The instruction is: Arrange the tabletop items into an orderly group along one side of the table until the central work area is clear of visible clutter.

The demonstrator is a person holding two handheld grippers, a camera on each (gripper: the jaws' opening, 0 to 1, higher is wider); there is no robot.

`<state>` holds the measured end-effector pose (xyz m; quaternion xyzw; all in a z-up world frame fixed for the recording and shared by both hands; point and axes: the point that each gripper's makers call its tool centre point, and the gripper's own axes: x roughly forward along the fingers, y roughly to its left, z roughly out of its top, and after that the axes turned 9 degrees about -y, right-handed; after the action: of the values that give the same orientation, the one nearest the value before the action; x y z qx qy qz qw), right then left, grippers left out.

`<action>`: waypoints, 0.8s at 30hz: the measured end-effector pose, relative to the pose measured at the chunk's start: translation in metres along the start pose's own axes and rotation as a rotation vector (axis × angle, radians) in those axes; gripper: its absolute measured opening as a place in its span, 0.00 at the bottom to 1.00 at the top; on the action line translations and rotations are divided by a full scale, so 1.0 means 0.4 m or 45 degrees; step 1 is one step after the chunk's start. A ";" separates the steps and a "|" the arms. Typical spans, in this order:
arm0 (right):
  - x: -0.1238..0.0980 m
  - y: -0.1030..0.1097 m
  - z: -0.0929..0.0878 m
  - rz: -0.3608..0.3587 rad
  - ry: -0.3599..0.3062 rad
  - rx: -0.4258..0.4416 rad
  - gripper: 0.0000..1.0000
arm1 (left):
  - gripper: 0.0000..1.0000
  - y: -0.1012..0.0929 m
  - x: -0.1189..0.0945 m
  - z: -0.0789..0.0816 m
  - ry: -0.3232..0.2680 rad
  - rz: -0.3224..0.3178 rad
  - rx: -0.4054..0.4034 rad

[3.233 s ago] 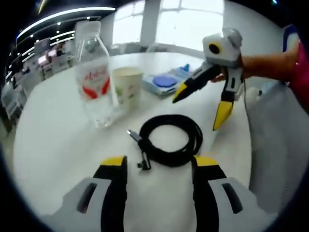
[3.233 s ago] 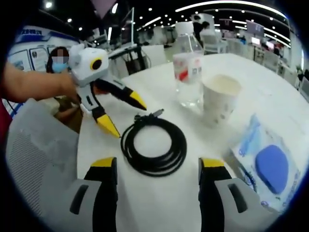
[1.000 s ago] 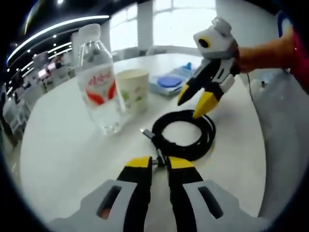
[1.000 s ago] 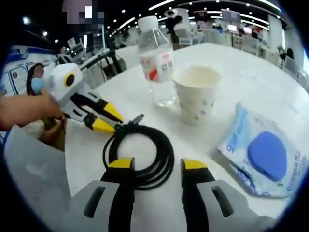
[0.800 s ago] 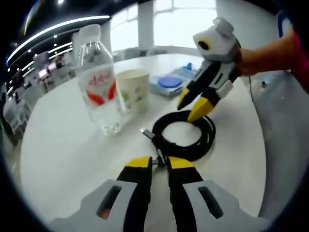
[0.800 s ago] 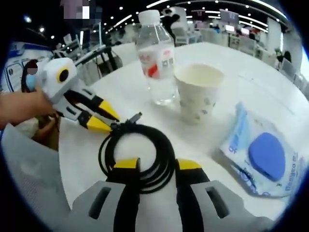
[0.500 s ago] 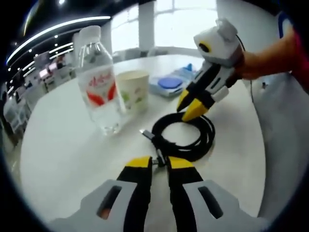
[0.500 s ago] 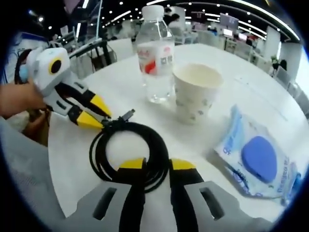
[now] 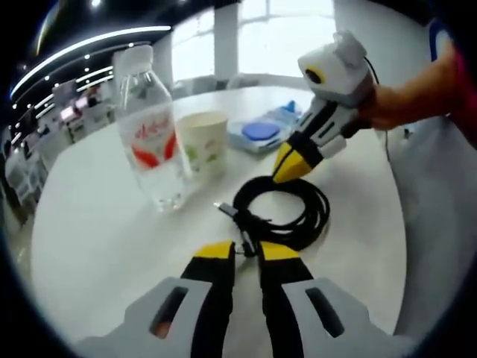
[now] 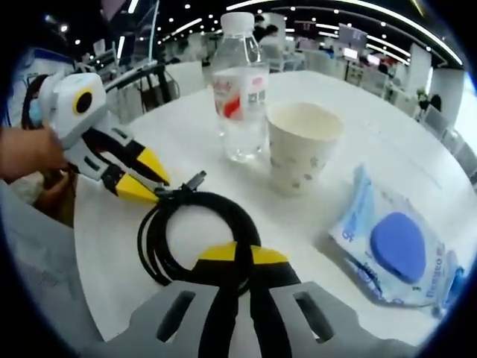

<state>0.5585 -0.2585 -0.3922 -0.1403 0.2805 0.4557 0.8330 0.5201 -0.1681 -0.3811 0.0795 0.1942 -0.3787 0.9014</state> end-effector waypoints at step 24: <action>-0.034 0.014 0.020 0.051 -0.031 0.029 0.01 | 0.00 -0.047 0.000 0.050 -0.009 -0.065 0.032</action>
<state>0.5509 -0.2608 -0.3776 -0.1197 0.2784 0.4708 0.8286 0.5125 -0.1871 -0.3629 0.0846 0.1882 -0.4043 0.8911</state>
